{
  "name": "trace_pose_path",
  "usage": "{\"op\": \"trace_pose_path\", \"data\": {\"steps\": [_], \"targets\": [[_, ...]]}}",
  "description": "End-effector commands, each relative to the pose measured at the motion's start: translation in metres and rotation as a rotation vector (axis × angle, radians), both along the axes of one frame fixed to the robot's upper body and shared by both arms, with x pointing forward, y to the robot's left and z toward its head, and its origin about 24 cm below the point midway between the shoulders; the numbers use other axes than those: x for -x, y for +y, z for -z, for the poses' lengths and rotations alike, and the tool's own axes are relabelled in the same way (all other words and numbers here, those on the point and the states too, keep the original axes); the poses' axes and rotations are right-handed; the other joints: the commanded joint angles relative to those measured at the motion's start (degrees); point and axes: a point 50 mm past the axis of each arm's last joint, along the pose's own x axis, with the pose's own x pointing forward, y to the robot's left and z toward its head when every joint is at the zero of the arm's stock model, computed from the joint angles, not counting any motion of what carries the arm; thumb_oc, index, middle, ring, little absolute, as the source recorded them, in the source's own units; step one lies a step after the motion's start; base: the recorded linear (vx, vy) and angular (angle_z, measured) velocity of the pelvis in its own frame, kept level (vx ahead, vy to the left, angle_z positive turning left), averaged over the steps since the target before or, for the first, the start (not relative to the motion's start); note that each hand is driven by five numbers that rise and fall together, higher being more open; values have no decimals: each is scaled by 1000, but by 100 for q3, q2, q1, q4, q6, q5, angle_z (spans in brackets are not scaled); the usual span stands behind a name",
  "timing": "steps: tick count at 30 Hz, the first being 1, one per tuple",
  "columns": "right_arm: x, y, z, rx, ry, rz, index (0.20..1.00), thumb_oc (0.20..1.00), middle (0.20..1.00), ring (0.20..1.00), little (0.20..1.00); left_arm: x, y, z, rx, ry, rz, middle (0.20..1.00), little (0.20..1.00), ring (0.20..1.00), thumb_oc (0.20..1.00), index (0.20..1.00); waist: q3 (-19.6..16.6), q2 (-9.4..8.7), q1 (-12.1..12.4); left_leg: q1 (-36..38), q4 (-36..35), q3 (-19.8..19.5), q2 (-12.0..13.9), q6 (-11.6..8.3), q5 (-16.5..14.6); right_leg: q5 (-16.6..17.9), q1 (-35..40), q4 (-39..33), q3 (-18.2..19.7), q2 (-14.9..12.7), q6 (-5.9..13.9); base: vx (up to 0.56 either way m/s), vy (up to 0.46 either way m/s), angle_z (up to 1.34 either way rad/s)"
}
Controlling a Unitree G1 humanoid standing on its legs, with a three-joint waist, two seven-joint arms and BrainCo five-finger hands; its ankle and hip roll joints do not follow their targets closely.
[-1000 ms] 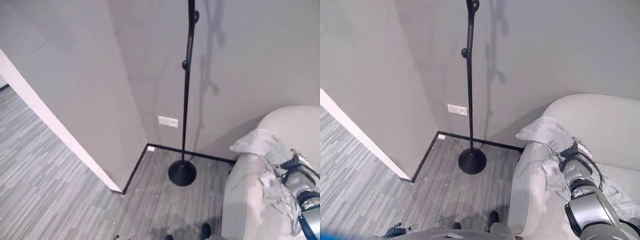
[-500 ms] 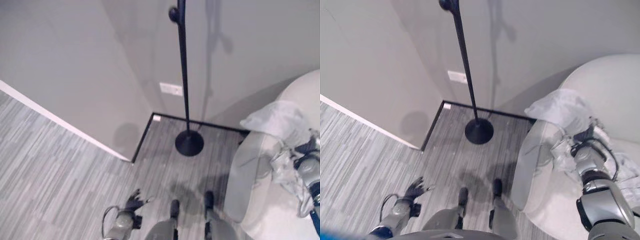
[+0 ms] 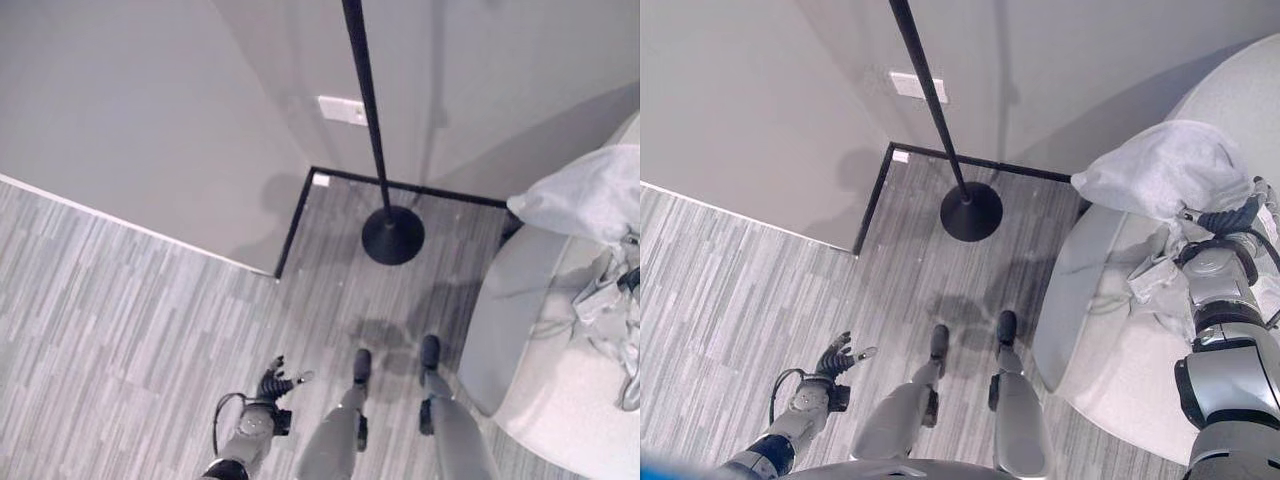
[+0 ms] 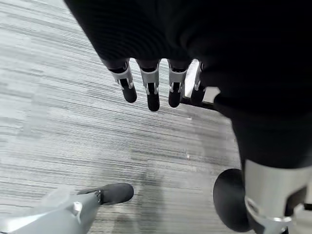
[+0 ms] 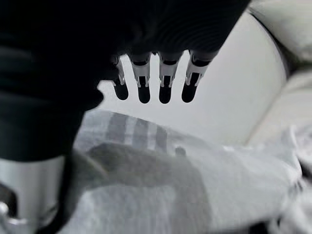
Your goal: Hang the clothes on the sofa on the clothes rack.
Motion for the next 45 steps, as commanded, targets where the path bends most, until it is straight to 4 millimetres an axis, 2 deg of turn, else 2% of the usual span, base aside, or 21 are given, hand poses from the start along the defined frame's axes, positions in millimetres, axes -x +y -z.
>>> {"op": "trace_pose_path", "data": {"steps": [1,2,3,6,14,16,18,21,24,28,32,36,38,40,41,45], "targets": [[-21,34,16,-25,30,-165,1000,1000,1000,1000,1000,-12,-2,-10,4,-62,18,1000,1000,1000,1000,1000,-118,-158,287,273,29,-117,-234,-154,-178,-413,-531,851,308,-404,422,-18,9,-7],[-22,45,28,-59,35,-204,1000,1000,1000,1000,1000,-12,-4,-10,11,-65,15,1000,1000,1000,1000,1000,-74,-100,267,243,29,-108,-236,-162,-168,-424,-593,902,308,-410,415,-9,14,-6],[-22,45,28,-59,35,-204,1000,1000,1000,1000,1000,-12,-4,-10,11,-65,16,1000,1000,1000,1000,1000,-79,-102,268,240,29,-109,-237,-163,-168,-426,-598,907,309,-411,415,-14,12,-7],[-26,65,47,-65,86,-273,1000,1000,1000,1000,1000,-14,-3,-12,8,-81,19,1000,1000,1000,1000,1000,0,9,245,145,29,-83,-261,-175,-148,-421,-744,961,338,-419,424,-14,12,-5],[-33,78,56,-49,181,-309,1000,1000,1000,1000,1000,-18,-3,-20,24,-130,15,1000,1000,1000,1000,1000,127,259,275,-152,29,-23,-363,-184,-88,-396,-1185,1138,432,-466,438,-14,11,0],[-35,80,56,-38,210,-318,200,200,200,200,200,-17,-3,-19,18,-126,24,1000,1000,1000,1000,1000,130,301,296,-214,29,-21,-385,-182,-79,-391,-1278,1173,468,-465,436,-17,11,-5],[-35,77,57,20,272,-314,200,200,200,200,200,-15,-4,-19,16,-125,40,1000,1000,1000,1000,1000,130,359,319,-256,29,-26,-419,-173,-70,-383,-1326,1185,491,-466,437,-4,8,-2],[-34,75,58,8,282,-296,200,200,200,200,200,-13,-3,-17,13,-114,39,1000,1000,1000,1000,1000,124,374,328,-261,29,-31,-434,-167,-61,-373,-1324,1191,486,-466,436,-1,2,-3],[-33,74,60,-51,249,-276,200,200,200,200,200,-11,-3,-15,1,-104,46,1000,1000,1000,1000,1000,113,358,321,-247,29,-37,-448,-156,-74,-362,-1285,1170,481,-460,439,-1,-2,4],[-27,75,72,-222,149,-243,200,200,200,200,200,-13,0,-14,-31,-90,43,1000,1000,1000,1000,1000,112,276,284,-174,29,-40,-434,-150,-105,-384,-1224,1186,461,-451,441,0,-10,-5],[-20,84,86,-513,-50,-220,200,200,200,200,200,-13,3,-13,-56,-75,38,1000,1000,1000,1000,1000,113,121,225,-63,29,-36,-401,-150,-166,-406,-1078,1148,429,-458,450,-13,-23,48],[-17,108,93,-716,-241,-275,200,200,200,200,200,-12,3,-12,-72,-60,38,1000,1000,1000,1000,1000,55,-89,143,60,29,10,-363,-135,-234,-370,-922,1076,447,-451,467,-3,4,2],[-15,118,90,-789,-347,-307,200,200,200,200,200,-11,5,-11,-75,-52,28,1000,1000,1000,1000,1000,15,-187,95,176,29,37,-340,-114,-294,-368,-831,1078,458,-461,477,6,28,-19],[-11,128,79,-853,-496,-360,200,200,200,200,200,-9,6,-9,-80,-39,20,1000,1000,1000,1000,1000,-36,-315,38,415,29,104,-325,-80,-410,-400,-599,1077,499,-483,498,-1,62,3],[-11,128,79,-854,-497,-360,200,200,200,200,200,-9,6,-9,-80,-39,20,1000,1000,1000,1000,1000,-42,-321,38,399,29,104,-332,-78,-392,-371,-605,1053,501,-489,500,16,69,24],[-4,137,59,-916,-680,-434,200,200,200,200,200,-6,6,-8,-74,-24,17,1000,1000,1000,1000,1000,-217,-490,-42,732,29,197,-345,-8,-514,-339,-298,989,566,-516,534,27,72,-5]]}}
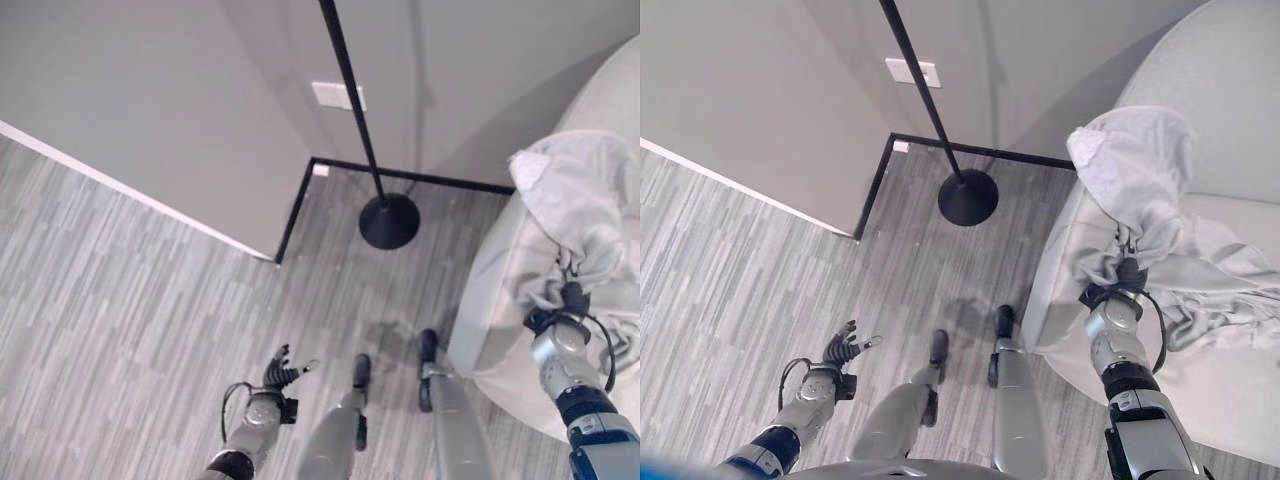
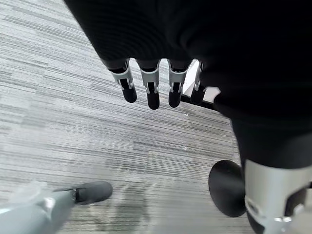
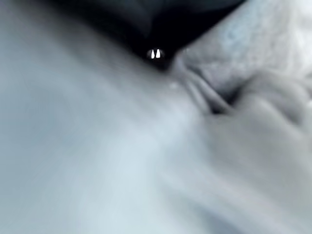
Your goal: Hang the clothes on the sofa on the clothes rack.
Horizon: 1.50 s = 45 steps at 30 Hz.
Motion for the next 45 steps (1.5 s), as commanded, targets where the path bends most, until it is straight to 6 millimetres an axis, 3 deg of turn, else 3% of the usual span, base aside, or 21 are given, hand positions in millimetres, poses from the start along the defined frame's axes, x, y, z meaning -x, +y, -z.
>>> {"op": "trace_pose_path", "data": {"steps": [1,2,6,8,17,19,25,26,33,37,45], "targets": [[-14,21,-42,-67,-302,-57,200,200,200,200,200,2,12,-3,-63,-9,13,1000,1000,1000,1000,1000,-178,-190,139,442,-302,148,-168,89,-180,277,268,-281,460,-330,327,30,118,-21],[-9,23,-60,-83,-413,-69,200,200,200,200,200,5,13,-2,-62,6,20,1000,1000,1000,1000,1000,-335,-303,83,663,-302,215,-191,133,-248,308,502,-356,511,-357,370,21,95,-22],[-4,21,-74,-84,-496,-73,200,200,200,200,200,10,12,1,-56,28,32,1000,1000,1000,1000,1000,-508,-402,42,935,-302,275,-231,193,-327,355,781,-434,579,-370,415,53,120,-30],[-2,22,-93,-53,-571,-97,200,200,200,200,200,11,9,2,-57,36,64,1000,1000,1000,1000,1000,-655,-498,6,1164,-302,328,-265,251,-407,394,1000,-466,608,-370,467,38,104,17],[-8,16,-139,65,-676,-78,200,200,200,200,200,8,1,-3,-20,4,80,1000,1000,1000,1000,1000,-1068,-799,55,1670,-302,464,-307,388,-549,538,1525,-586,707,-342,565,21,84,-4],[-12,12,-165,122,-718,-62,200,200,200,200,200,9,-3,-5,-7,-4,99,1000,1000,1000,1000,1000,-1222,-915,100,1824,-302,503,-329,427,-596,601,1667,-617,742,-328,609,10,85,-12],[-13,11,-191,182,-776,-54,200,200,200,200,200,10,-7,-8,0,-21,117,1000,1000,1000,1000,1000,-1325,-1000,136,1939,-302,524,-335,454,-626,682,1783,-643,789,-329,642,-6,39,-8],[-11,13,-206,223,-816,-51,200,200,200,200,200,6,-10,-14,-1,-58,126,1000,1000,1000,1000,1000,-1375,-1054,150,1994,-302,537,-342,466,-642,714,1822,-645,820,-322,661,-6,32,-3],[-7,29,-257,380,-929,-79,200,200,200,200,200,-18,-18,-44,-74,-226,137,1000,1000,1000,1000,1000,-1497,-1261,150,2158,-302,617,-343,497,-679,856,1905,-625,905,-287,720,-8,13,-3],[-14,40,-275,417,-952,-122,200,200,200,200,200,-42,-29,-68,-116,-372,125,1000,1000,1000,1000,1000,-1536,-1417,126,2237,-302,688,-331,485,-701,914,1945,-620,968,-261,738,-9,-8,-13],[-27,69,-303,432,-982,-218,200,200,200,200,200,-64,-61,-90,-24,-486,98,1000,1000,1000,1000,1000,-1624,-1563,46,2306,-302,782,-309,469,-722,964,1971,-634,1084,-229,738,-5,0,-11]]}}
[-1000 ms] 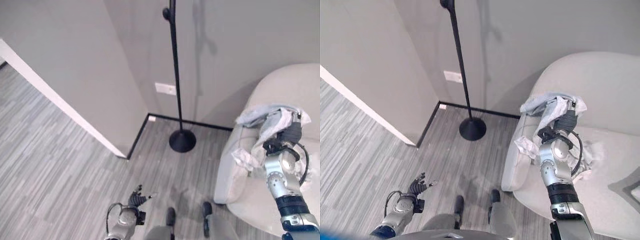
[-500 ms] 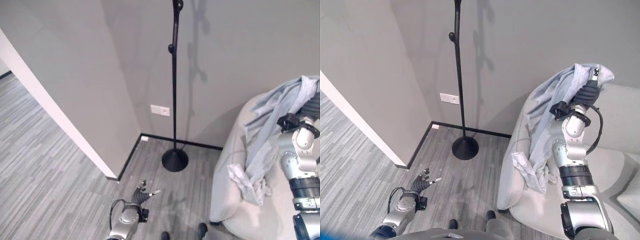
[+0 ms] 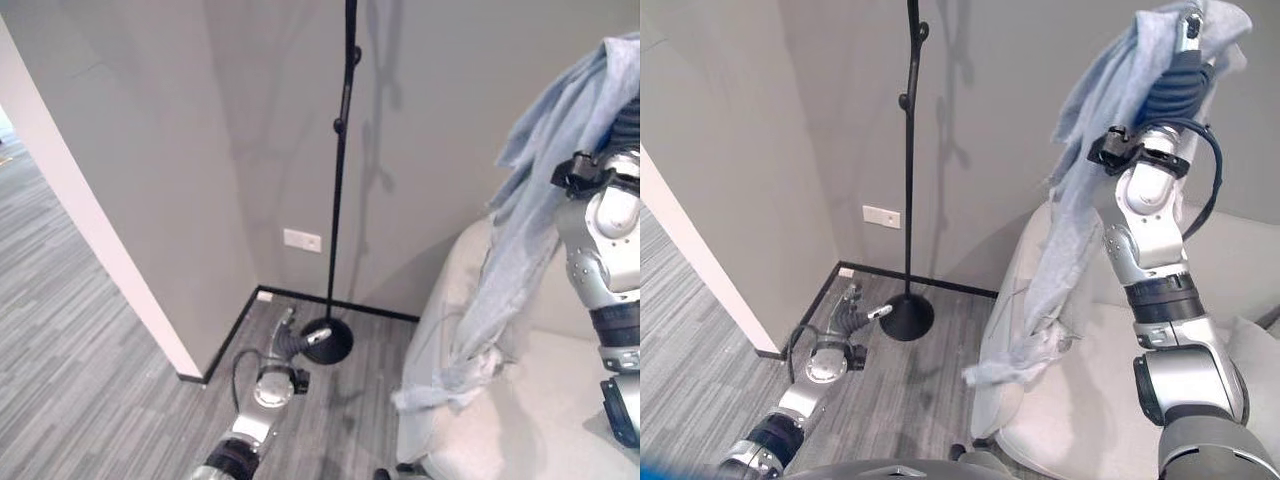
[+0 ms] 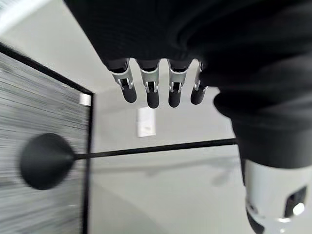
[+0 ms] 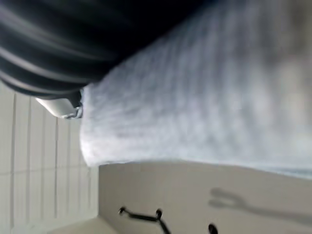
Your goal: Hang the clothes on the sofa on the clothes rack.
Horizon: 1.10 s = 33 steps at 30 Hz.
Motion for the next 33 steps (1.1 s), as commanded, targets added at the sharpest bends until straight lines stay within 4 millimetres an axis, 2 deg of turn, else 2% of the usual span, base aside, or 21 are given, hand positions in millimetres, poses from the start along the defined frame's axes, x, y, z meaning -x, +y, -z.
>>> {"op": "trace_pose_path", "data": {"steps": [1,2,9,13,17,19,23,24,26,28,29,30,33], "targets": [[3,6,-57,45,-159,17,200,200,200,200,200,-17,-36,-28,101,-168,63,1000,1000,1000,1000,1000,-235,-45,101,200,61,-108,-142,15,-770,985,-691,214,50,-34,252,-11,14,-4],[3,6,-58,46,-160,16,200,200,200,200,200,-17,-36,-29,102,-169,62,1000,1000,1000,1000,1000,-228,-38,100,202,61,-107,-142,15,-770,985,-690,214,51,-33,252,-13,17,-6],[1,36,-82,39,-211,-28,200,200,200,200,200,-22,-86,-48,303,-202,208,1000,1000,1000,1000,1000,-256,-79,17,230,61,-68,-145,43,-792,1068,-670,210,150,-12,276,-1,1,-1],[-3,47,-91,37,-209,-28,200,200,200,200,200,-13,-108,-63,511,-197,328,1000,1000,1000,1000,1000,-224,-54,20,248,61,-69,-161,76,-805,1120,-666,204,182,3,291,-11,20,-5],[-8,55,-95,29,-195,-40,200,200,200,200,200,-2,-121,-72,624,-185,443,1000,1000,1000,1000,1000,-191,-40,76,249,61,-86,-172,103,-811,1174,-648,181,194,-4,324,-3,8,-2],[-10,60,-95,21,-192,-53,200,200,200,200,200,0,-127,-75,640,-184,481,1000,1000,1000,1000,1000,-188,-33,91,257,61,-91,-180,110,-812,1181,-642,179,198,-9,331,0,0,0],[-12,84,-89,11,-179,-125,200,200,200,200,200,-1,-149,-80,630,-175,558,1000,1000,1000,1000,1000,-201,-30,64,266,61,-91,-200,128,-811,1223,-641,182,222,-23,336,-3,6,-1],[-14,98,-86,5,-167,-171,200,200,200,200,200,-1,-161,-83,607,-178,604,1000,1000,1000,1000,1000,-219,-30,35,266,61,-72,-209,136,-814,1253,-642,182,245,-35,337,-9,23,-4],[-14,102,-85,5,-167,-183,200,200,200,200,200,-3,-167,-84,585,-178,616,1000,1000,1000,1000,1000,-224,-28,15,264,61,-66,-216,137,-810,1270,-650,183,259,-35,338,-4,8,-2],[-13,116,-87,-10,-170,-232,200,200,200,200,200,-7,-179,-80,471,-177,650,1000,1000,1000,1000,1000,-251,-41,-70,266,61,-45,-227,136,-809,1295,-664,189,294,-37,344,0,0,0],[-12,120,-87,-14,-172,-249,200,200,200,200,200,-10,-182,-77,425,-170,644,677,677,677,677,677,-257,-40,-105,267,61,-36,-230,136,-808,1298,-677,196,319,-32,337,0,0,0],[-10,127,-89,-20,-179,-285,200,200,200,200,200,-14,-186,-71,344,-154,648,200,200,200,200,200,-283,-32,-182,272,61,-14,-242,134,-806,1317,-695,209,363,-23,332,3,20,-4],[-7,134,-91,-12,-191,-309,200,200,200,200,200,-18,-189,-68,292,-146,635,200,200,200,200,200,-300,-14,-250,271,61,20,-246,132,-807,1319,-717,220,390,-15,325,3,24,-7]]}}
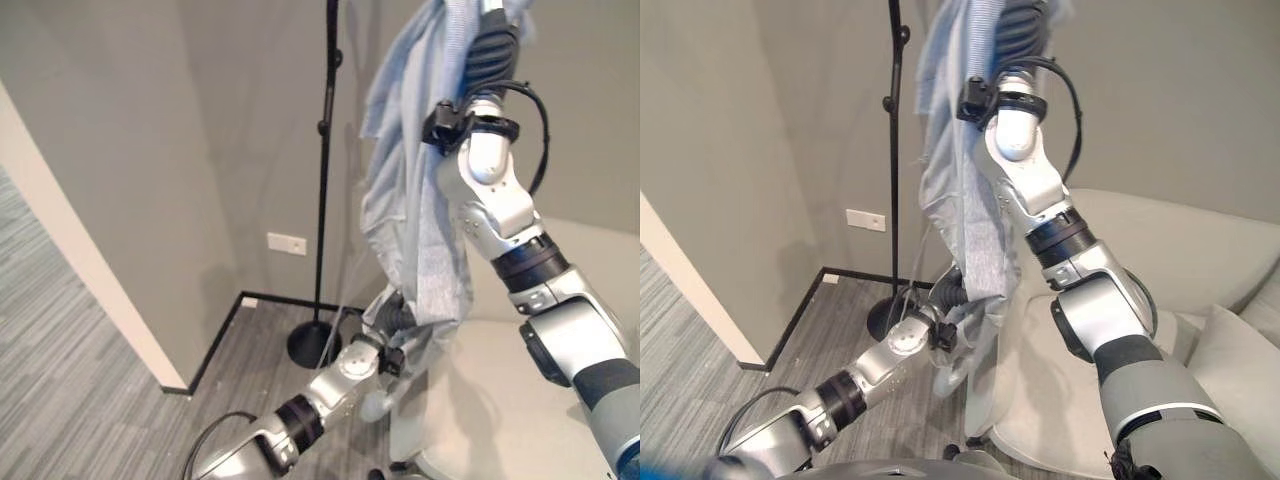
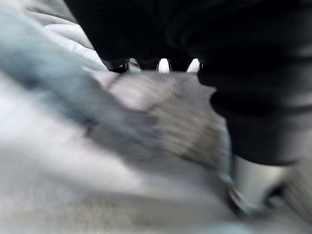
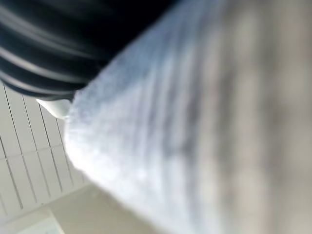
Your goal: Hang the clothes on the sofa on the clothes rack.
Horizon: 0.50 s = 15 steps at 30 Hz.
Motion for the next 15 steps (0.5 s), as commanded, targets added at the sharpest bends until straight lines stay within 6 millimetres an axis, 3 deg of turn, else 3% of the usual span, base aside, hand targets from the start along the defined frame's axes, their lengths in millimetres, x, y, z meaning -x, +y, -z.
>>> {"op": "trace_pose_path", "data": {"steps": [1,8,10,11,15], "targets": [[19,-6,-63,-26,-226,8,200,200,200,200,200,-5,-30,-19,2,-100,9,200,200,200,200,200,-271,106,-59,187,29,-141,-185,75,-774,1280,-716,178,195,-25,283,6,16,-3],[23,-24,-63,-29,-261,49,200,200,200,200,200,-23,-6,-28,-35,-176,-137,200,200,200,200,200,-303,122,-109,235,29,-96,-190,75,-788,1242,-702,178,241,15,282,8,6,-10],[25,-34,-63,-31,-276,81,200,200,200,200,200,-26,1,-31,-18,-187,-185,200,200,200,200,200,-312,125,-104,242,29,-98,-191,77,-789,1231,-697,185,234,15,281,5,0,-2],[31,-58,-64,-33,-320,158,200,200,200,200,200,-33,18,-41,-10,-247,-286,200,200,200,200,200,-315,139,-76,258,29,-116,-199,85,-799,1209,-691,196,211,3,282,0,0,0],[39,-80,-64,-25,-363,229,200,200,200,200,200,-39,42,-54,-39,-343,-412,200,200,200,200,200,-324,158,-16,268,29,-144,-218,95,-811,1179,-687,200,182,-10,287,5,1,1]]}}
